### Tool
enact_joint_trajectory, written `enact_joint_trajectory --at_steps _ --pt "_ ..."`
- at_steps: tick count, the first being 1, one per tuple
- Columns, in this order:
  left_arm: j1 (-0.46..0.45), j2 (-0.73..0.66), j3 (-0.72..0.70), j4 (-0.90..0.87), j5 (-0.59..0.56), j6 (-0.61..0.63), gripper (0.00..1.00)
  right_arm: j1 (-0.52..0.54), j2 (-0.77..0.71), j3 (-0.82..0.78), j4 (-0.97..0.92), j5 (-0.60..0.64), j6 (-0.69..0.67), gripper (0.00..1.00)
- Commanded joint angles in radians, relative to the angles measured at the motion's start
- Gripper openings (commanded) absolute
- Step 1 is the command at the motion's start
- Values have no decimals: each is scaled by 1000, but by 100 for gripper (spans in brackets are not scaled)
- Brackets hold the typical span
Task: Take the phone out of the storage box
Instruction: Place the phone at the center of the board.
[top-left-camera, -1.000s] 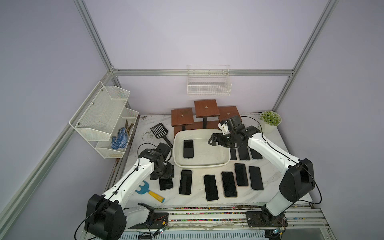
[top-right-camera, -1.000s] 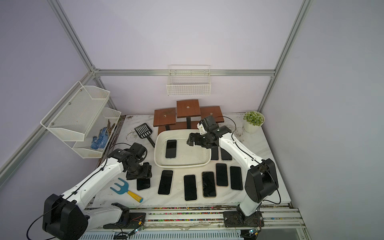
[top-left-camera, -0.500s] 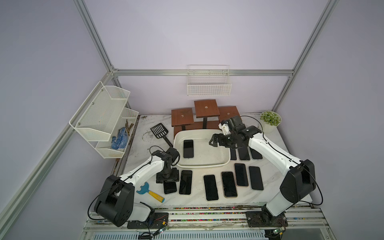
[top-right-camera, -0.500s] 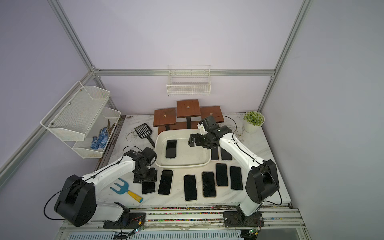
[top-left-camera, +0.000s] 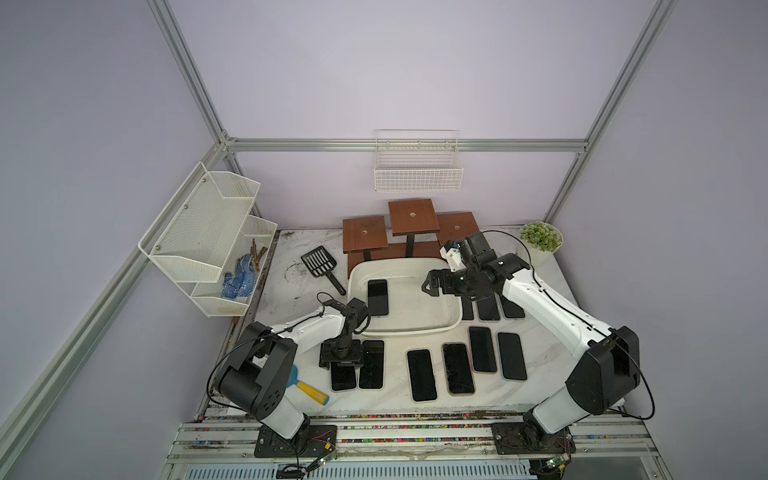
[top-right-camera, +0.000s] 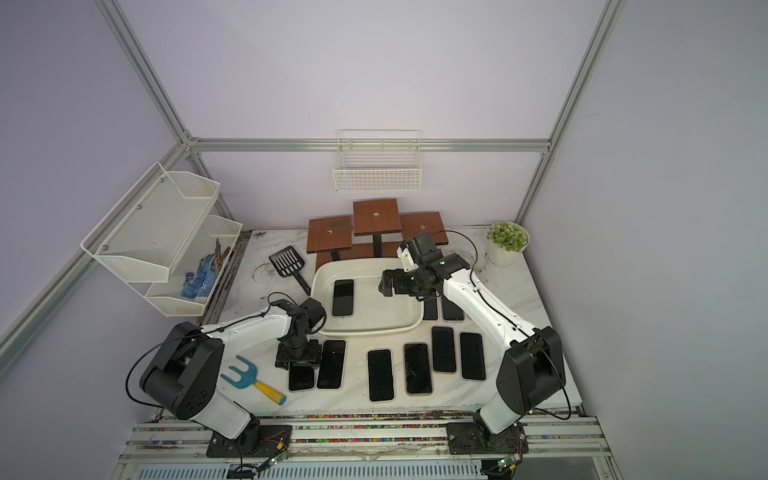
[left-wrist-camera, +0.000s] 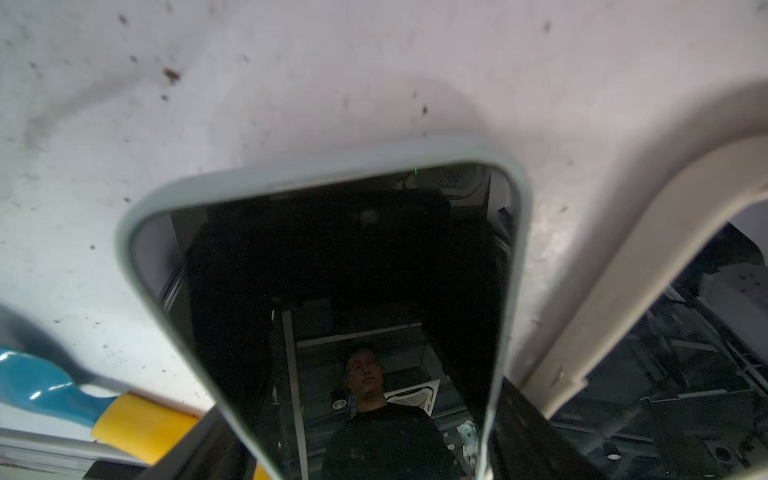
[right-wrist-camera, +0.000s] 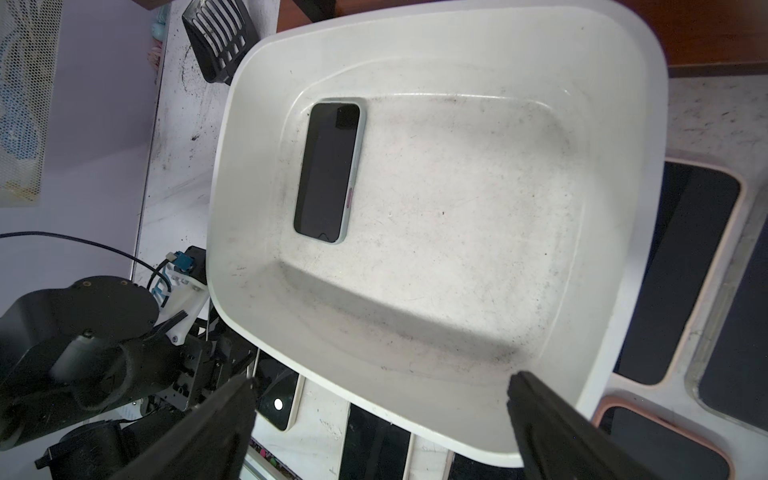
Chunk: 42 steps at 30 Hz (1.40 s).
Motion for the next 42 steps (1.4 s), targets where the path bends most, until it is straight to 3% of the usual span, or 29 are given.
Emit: enact_joint_trajectory --at_steps 1,10,17,24,35,42 --pt "-85 81 -13 76 -8 14 74 2 -33 -18 -20 29 -26 100" --pt "-239 156 -14 122 22 -65 76 1 -92 -44 -23 33 -20 100" --pt "-237 124 -34 132 16 -119 99 1 -104 -60 -22 26 -11 100" --pt "-212 44 -16 96 8 -117 100 4 -88 -65 -16 -1 0 100" --pt "-175 -146 69 88 85 -112 100 35 -32 -16 -15 -12 15 100" --pt "-147 -231 43 117 131 -113 100 69 29 16 -18 -9 26 100"
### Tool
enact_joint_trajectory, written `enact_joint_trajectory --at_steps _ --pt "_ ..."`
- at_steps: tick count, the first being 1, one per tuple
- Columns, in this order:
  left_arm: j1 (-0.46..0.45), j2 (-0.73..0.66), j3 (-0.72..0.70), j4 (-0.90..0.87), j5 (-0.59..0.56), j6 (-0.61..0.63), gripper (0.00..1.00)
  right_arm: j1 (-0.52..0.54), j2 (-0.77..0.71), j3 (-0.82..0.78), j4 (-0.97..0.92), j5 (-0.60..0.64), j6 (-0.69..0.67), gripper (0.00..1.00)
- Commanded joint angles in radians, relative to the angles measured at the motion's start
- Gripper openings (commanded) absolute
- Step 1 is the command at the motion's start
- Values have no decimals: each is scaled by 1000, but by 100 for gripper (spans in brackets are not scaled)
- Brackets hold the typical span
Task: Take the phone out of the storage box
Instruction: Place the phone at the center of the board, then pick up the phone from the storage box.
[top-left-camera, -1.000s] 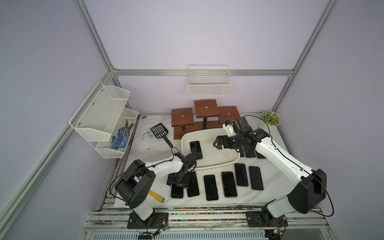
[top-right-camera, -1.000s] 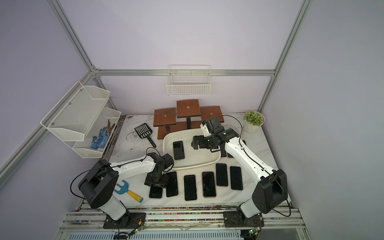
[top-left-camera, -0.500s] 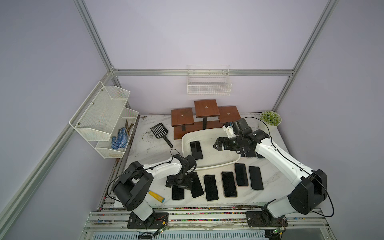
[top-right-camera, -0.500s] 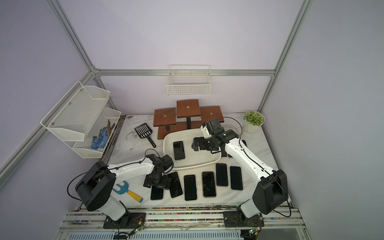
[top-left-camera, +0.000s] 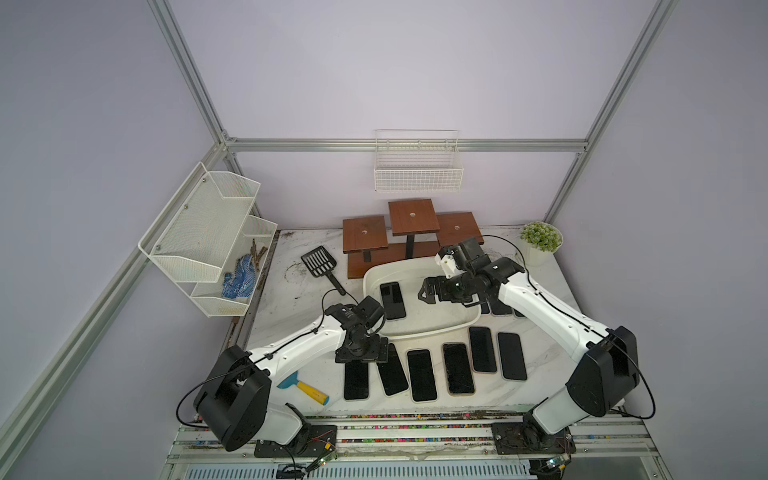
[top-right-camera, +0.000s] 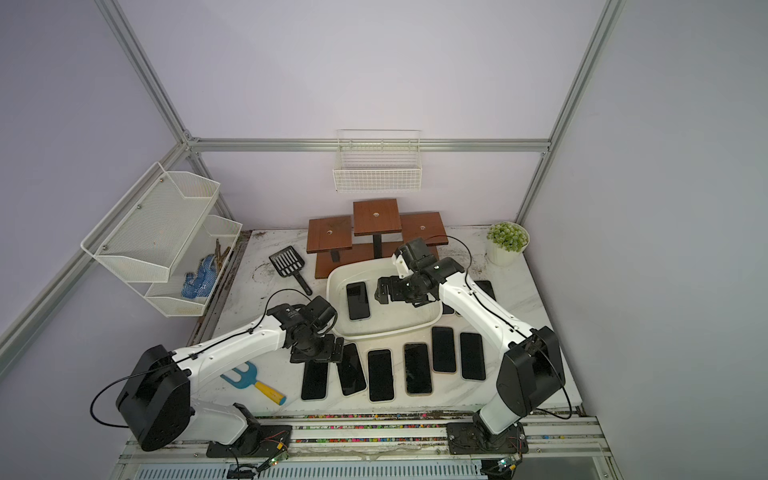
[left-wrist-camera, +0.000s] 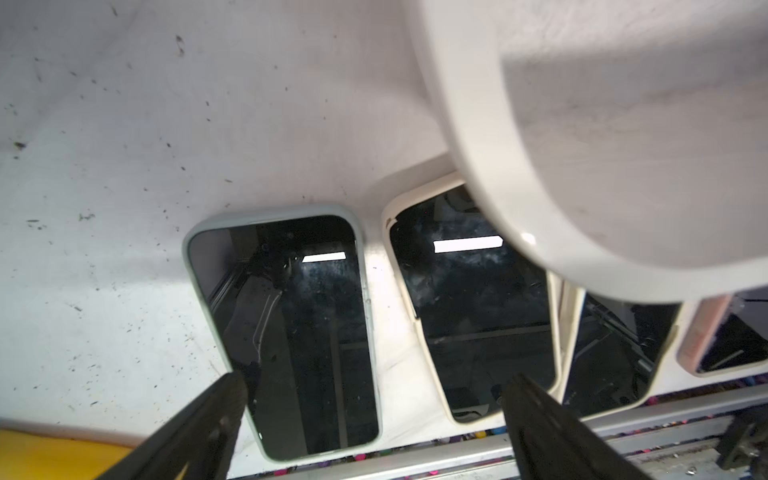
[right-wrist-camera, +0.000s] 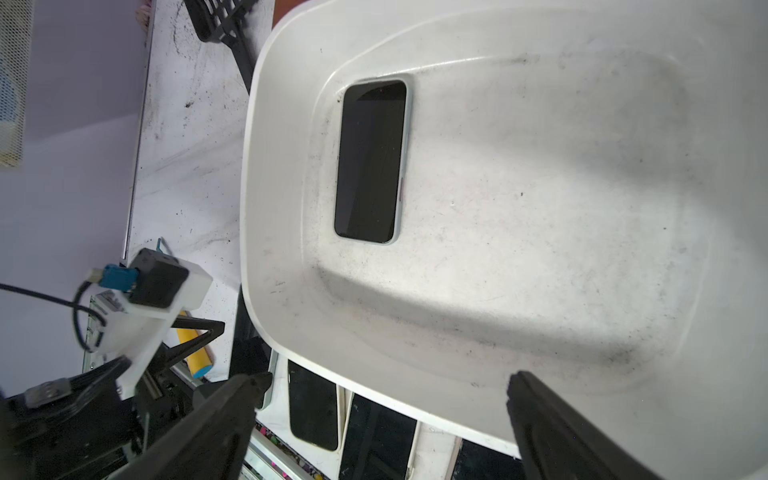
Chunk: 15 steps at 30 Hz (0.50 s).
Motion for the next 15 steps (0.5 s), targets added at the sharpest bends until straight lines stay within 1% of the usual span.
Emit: enact_joint_trajectory --at_steps 1,5,8,10,15 --pt "7 -47 -2 33 34 -11 100 16 20 42 -3 -8 13 100" --pt "20 -116 -32 42 18 -27 100 27 36 64 -13 -4 16 100" --pt "65 -163 -76 32 9 -47 100 37 44 80 -19 2 13 100" --pt "97 -187 -110 49 23 -54 100 44 57 97 -19 2 16 100" --pt "149 -268 -127 111 60 -81 100 91 157 194 -75 29 15 100"
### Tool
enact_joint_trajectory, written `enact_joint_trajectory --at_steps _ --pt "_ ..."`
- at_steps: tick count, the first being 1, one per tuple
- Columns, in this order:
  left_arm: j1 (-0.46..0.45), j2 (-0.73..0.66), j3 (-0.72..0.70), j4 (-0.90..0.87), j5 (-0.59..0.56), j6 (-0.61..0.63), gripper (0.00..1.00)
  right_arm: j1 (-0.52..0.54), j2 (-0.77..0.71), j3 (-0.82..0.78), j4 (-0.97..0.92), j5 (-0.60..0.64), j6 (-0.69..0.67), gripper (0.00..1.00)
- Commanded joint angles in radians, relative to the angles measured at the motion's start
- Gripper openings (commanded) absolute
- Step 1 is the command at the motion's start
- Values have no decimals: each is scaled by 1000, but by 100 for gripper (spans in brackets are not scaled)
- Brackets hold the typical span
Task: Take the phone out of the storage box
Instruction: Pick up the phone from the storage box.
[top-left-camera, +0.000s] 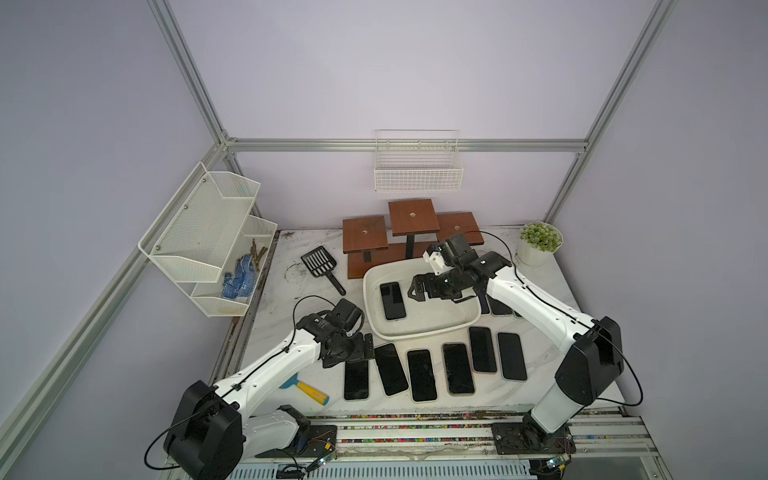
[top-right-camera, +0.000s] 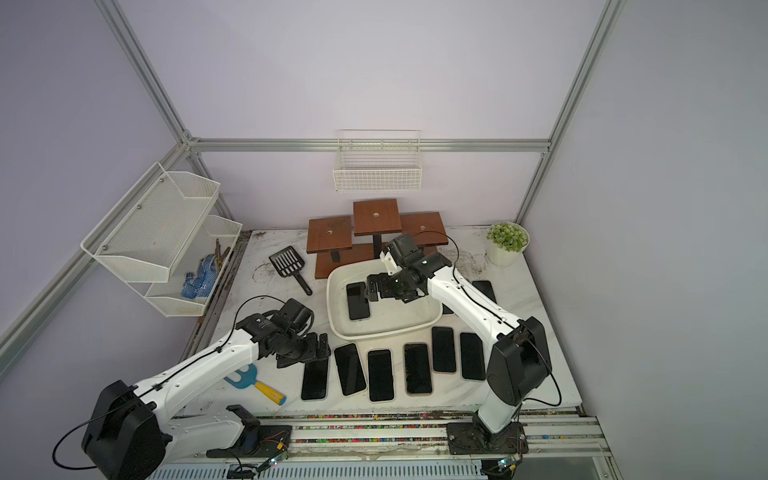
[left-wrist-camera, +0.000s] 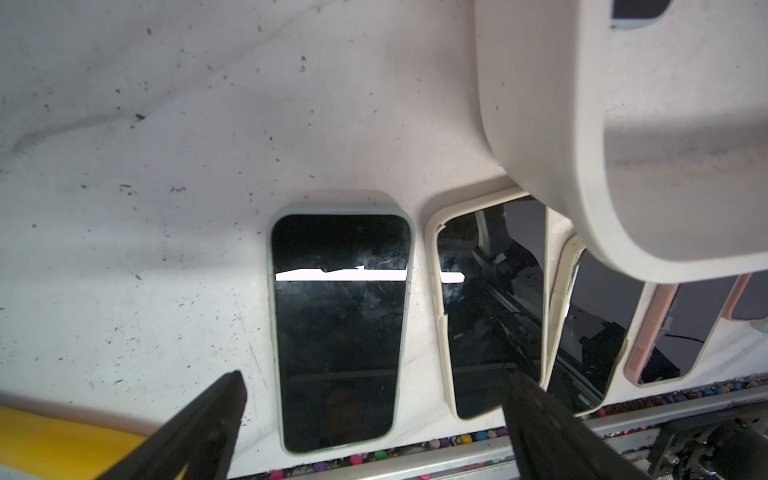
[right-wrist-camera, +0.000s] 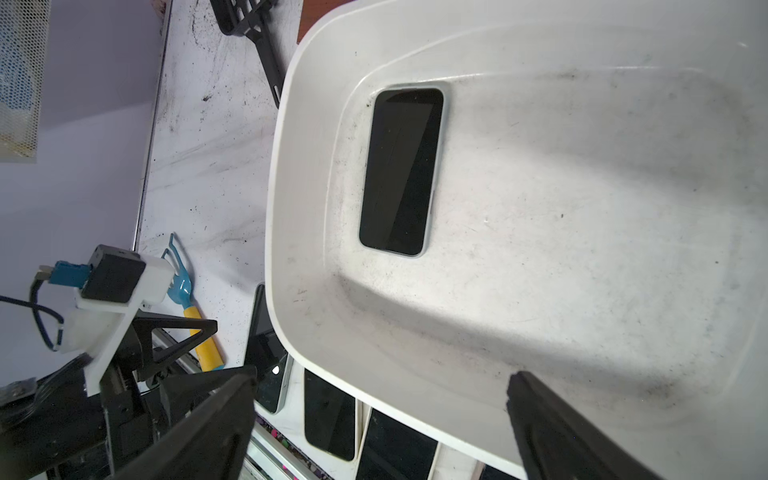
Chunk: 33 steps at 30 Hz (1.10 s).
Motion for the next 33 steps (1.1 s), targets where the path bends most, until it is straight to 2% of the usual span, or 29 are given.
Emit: enact_joint_trajectory --at_steps 1,7,13,24,33 --pt "31 -72 21 64 23 -31 100 44 85 75 -60 38 11 100" --pt "122 -146 90 32 -10 -19 100 106 269 225 -133 133 50 100" --pt "195 -151 164 0 10 20 100 138 414 357 -156 202 88 100" --pt "247 -127 189 3 76 68 100 155 638 579 -223 264 69 100" --pt "276 -83 213 0 109 114 100 156 725 632 -206 276 59 100"
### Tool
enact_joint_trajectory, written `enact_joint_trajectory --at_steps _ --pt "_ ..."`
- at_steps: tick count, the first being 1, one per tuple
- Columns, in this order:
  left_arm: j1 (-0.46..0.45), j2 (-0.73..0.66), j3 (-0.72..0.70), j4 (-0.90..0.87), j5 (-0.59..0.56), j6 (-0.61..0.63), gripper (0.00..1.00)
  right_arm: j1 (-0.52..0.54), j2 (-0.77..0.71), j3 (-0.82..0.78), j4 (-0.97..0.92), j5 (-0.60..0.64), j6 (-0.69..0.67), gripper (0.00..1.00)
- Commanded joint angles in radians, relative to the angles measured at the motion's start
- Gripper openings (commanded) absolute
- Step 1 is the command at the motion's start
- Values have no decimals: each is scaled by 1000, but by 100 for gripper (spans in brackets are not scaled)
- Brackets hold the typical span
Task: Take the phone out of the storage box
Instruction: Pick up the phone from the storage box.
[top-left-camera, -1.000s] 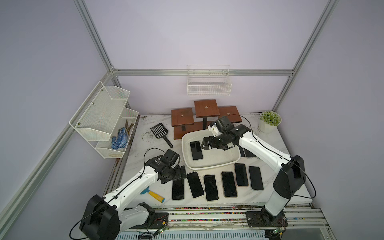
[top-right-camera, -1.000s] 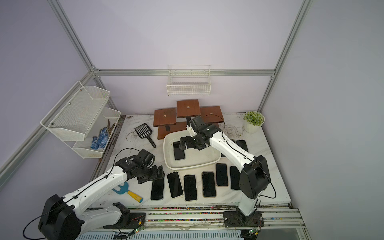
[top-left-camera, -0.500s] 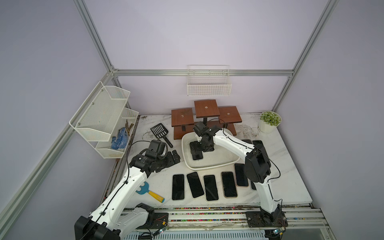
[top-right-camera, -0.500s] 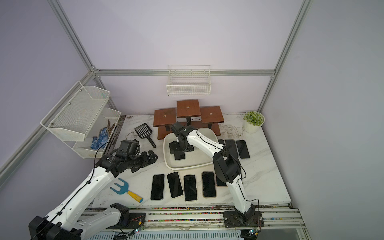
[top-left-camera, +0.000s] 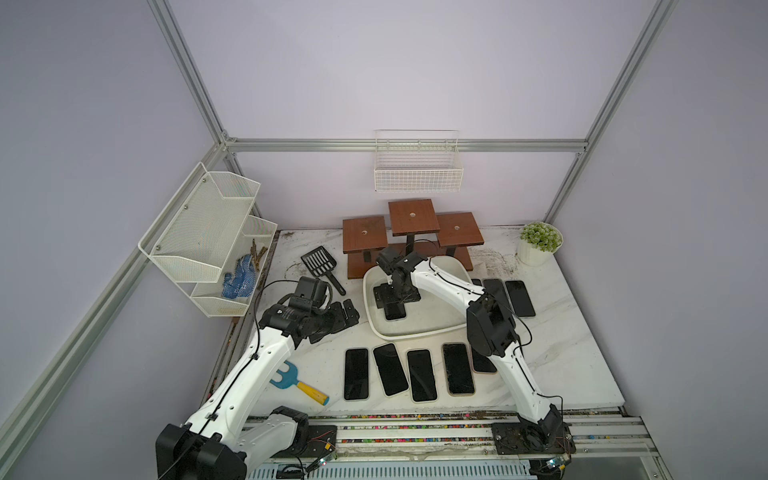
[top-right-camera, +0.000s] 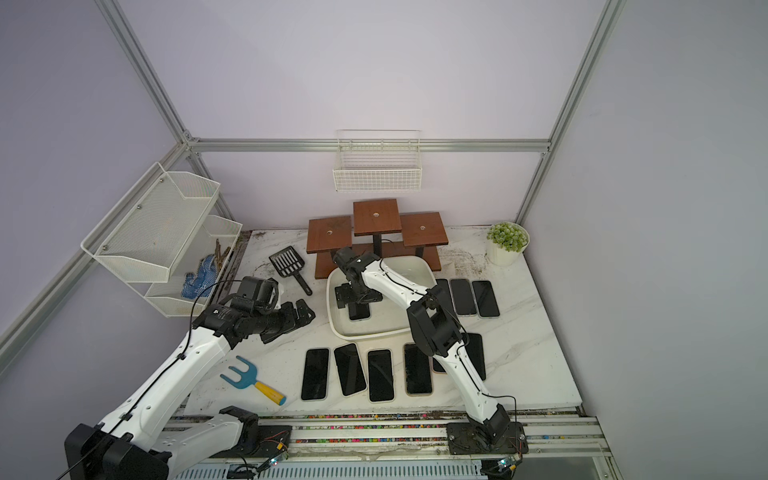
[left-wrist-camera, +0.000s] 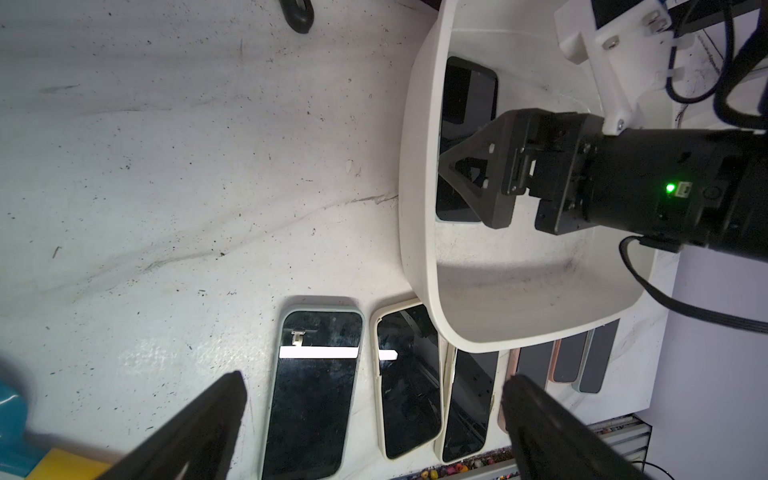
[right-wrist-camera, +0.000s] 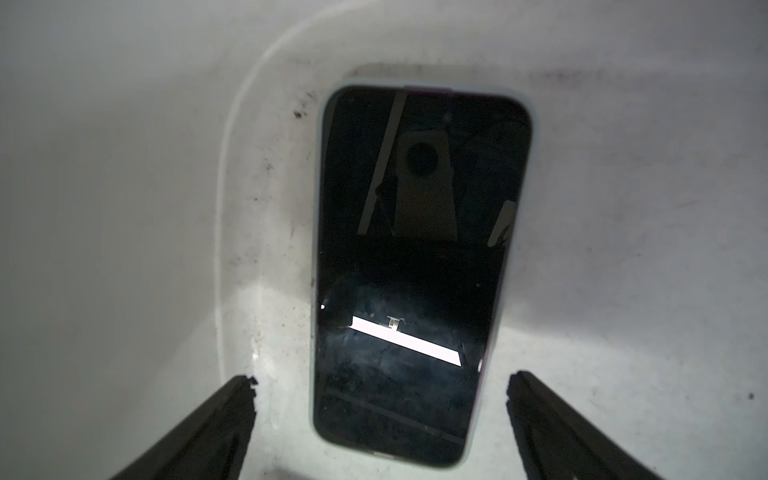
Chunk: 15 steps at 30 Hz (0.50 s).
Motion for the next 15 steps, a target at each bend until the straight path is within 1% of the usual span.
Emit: enact_joint_trajectory --at_steps 1,7,11,13,15 --pt "15 12 54 -2 28 48 100 8 28 31 -7 18 -8 100" --pt "48 49 79 -12 51 84 100 15 80 54 -8 24 -7 100" --pt "65 68 95 -16 62 104 100 21 110 59 -28 51 -1 100" --pt "66 77 103 -17 64 108 100 24 120 58 -43 70 2 97" --pt "65 86 107 -13 66 110 100 24 123 57 -59 91 5 89"
